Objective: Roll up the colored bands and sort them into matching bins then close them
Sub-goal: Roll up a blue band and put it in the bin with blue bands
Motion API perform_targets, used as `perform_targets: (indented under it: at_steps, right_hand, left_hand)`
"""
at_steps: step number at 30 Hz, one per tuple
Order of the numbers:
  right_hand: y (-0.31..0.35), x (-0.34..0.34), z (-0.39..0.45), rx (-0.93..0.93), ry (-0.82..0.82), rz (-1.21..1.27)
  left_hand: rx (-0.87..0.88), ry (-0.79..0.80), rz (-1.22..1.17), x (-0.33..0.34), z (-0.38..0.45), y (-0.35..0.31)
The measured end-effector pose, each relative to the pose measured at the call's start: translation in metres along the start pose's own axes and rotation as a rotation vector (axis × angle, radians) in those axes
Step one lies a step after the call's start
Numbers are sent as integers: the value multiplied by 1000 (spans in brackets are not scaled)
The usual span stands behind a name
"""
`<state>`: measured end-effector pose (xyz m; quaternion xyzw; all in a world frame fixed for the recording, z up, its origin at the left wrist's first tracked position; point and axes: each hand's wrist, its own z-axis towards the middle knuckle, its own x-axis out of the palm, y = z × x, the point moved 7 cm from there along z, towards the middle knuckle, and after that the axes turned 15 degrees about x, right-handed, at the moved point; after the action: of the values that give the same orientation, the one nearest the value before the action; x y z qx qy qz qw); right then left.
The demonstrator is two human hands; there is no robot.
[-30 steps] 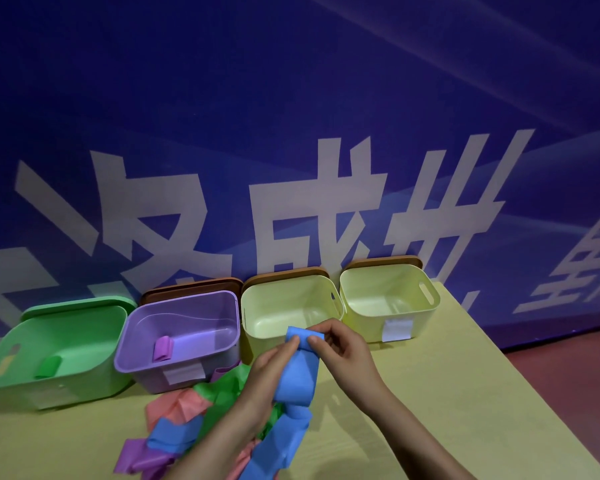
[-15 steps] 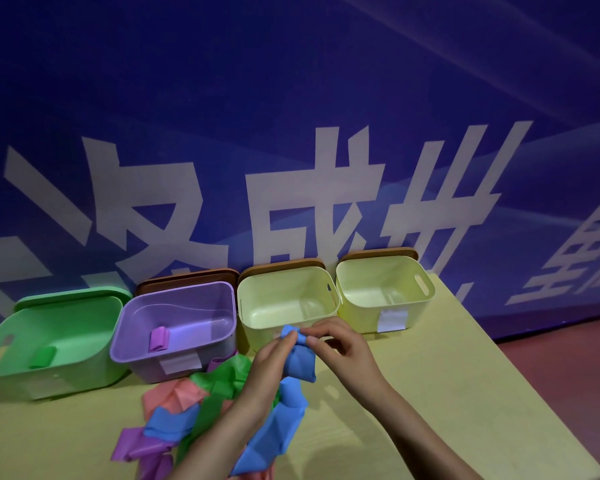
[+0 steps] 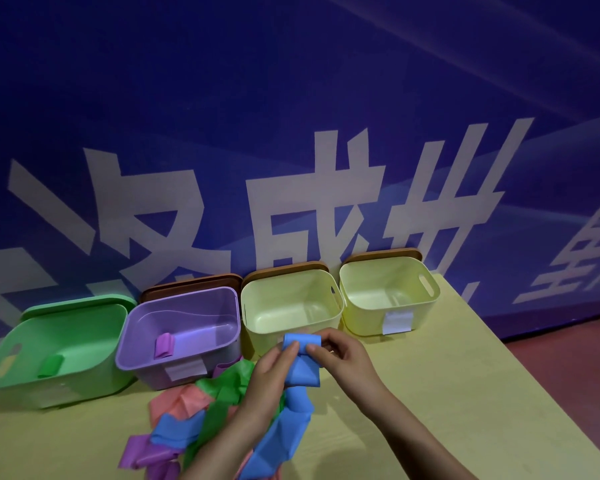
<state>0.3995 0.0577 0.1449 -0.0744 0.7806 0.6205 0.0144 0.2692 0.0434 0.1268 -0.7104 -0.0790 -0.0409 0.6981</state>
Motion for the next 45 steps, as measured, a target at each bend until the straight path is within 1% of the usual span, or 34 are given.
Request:
perform_targets:
  at_steps: [3, 5, 7, 9, 11, 13, 16, 21, 25, 29, 32, 34, 36, 39, 41, 45]
  right_hand:
    - [-1, 1, -7, 5, 52, 88]
    - [1, -2, -12, -35, 40, 93]
    - [2, -8, -12, -66, -6, 74]
    - [0, -14, -8, -64, -58, 48]
    - [-2, -18, -4, -73, -100, 9]
    - [0, -19, -3, -95, -130, -7]
    - [7, -17, -5, -135, -135, -24]
    - [4, -13, -8, -142, -73, -64]
    - [-1, -15, -5, -113, -20, -56]
    - [-1, -15, -1, -80, -19, -51]
    - [-4, -14, 3, -12, -55, 34]
    - [-9, -9, 5, 48, -31, 64]
    - [-13, -5, 6, 74, 11, 50]
    - [-13, -8, 6, 51, -14, -4]
    - [-13, -10, 5, 32, -49, -44]
    - [-14, -17, 3, -7, -124, -64]
  left_hand:
    - [103, 43, 168, 2, -1, -3]
    - [149, 55, 229, 4, -1, -2]
    - [152, 44, 227, 6, 0, -1]
    - [87, 22, 134, 8, 3, 2]
    - [-26, -11, -24, 12, 3, 7]
    - [-104, -53, -128, 14, 1, 10]
    - [-146, -89, -208, 14, -2, 11]
    - [-150, -76, -273, 13, -3, 9]
    - [-134, -56, -204, 12, 1, 9]
    - [-93, -36, -130, 9, 8, 6]
    - [-32, 57, -19, 9, 9, 2]
    - [17, 116, 68, 9, 10, 2]
    - [53, 130, 153, 7, 12, 4]
    - [73, 139, 223, 5, 11, 11]
    - [35, 121, 187, 5, 9, 18]
    - [-127, 33, -155, 11, 3, 28]
